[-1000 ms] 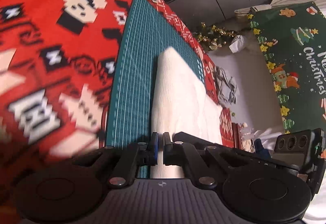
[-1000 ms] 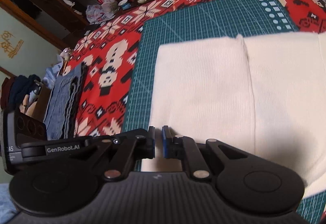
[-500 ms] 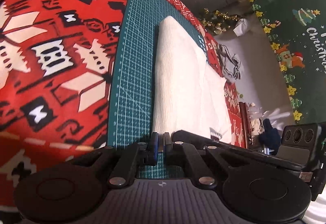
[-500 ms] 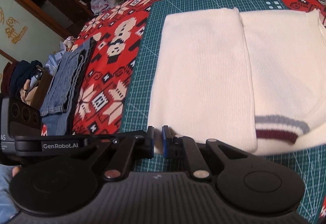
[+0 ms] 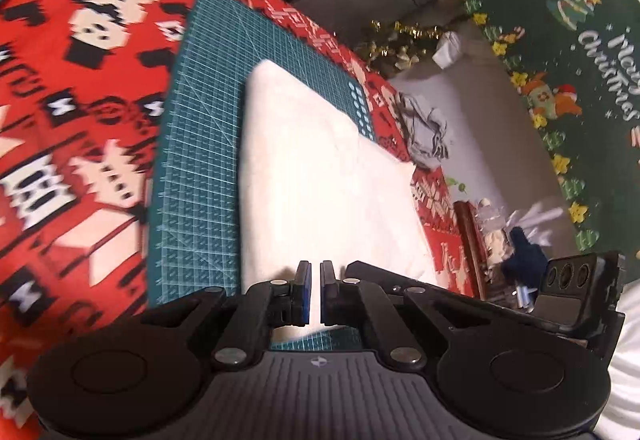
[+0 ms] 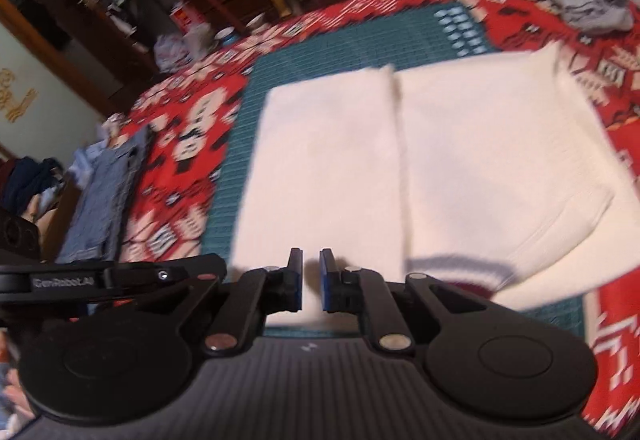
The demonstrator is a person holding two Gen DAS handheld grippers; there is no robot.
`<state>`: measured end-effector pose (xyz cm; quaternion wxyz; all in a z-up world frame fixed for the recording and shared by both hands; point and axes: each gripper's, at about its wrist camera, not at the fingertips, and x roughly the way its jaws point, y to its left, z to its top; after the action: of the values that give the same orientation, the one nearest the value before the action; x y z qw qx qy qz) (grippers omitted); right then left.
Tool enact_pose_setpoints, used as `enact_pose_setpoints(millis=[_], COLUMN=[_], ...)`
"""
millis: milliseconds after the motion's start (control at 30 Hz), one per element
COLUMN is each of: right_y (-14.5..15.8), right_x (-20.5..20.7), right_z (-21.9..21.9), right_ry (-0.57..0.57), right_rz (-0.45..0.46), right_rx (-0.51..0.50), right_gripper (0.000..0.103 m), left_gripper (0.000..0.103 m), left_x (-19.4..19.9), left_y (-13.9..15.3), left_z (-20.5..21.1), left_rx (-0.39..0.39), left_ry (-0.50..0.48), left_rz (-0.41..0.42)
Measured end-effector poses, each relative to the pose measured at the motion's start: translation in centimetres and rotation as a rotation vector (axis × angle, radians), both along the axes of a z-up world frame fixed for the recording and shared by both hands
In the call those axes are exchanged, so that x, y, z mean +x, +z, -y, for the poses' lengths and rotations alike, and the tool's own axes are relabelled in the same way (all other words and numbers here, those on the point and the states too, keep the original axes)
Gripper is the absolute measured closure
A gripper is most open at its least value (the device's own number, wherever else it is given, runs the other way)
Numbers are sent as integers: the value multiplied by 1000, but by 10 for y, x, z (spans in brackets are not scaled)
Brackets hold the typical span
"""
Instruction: Fold clothes
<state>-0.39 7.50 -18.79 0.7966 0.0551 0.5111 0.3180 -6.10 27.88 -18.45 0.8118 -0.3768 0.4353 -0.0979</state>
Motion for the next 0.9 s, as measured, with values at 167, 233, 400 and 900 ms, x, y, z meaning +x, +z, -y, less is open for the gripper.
enact_pose_setpoints(millis=[167,233,400,900], right_y=[-8,-10,-8,-15], right_x=[2,-4,-12,-11], right_z=[13,19,38,44], right_ry=[-12,-7,3,-17], right_rz=[34,27,-16,58], right_rx=[-14,0,41,-10], right_gripper=[97,97,94,93], left_gripper=[101,101,101,100], left_x=[-2,-7,-10,7], left_y=[-9,-11,6,-7], left_z=[8,8,20,57], left_rx=[18,3,52,131], left_ry=[-8,-1,-23,-110], left_rz=[-26,-37,-10,-16])
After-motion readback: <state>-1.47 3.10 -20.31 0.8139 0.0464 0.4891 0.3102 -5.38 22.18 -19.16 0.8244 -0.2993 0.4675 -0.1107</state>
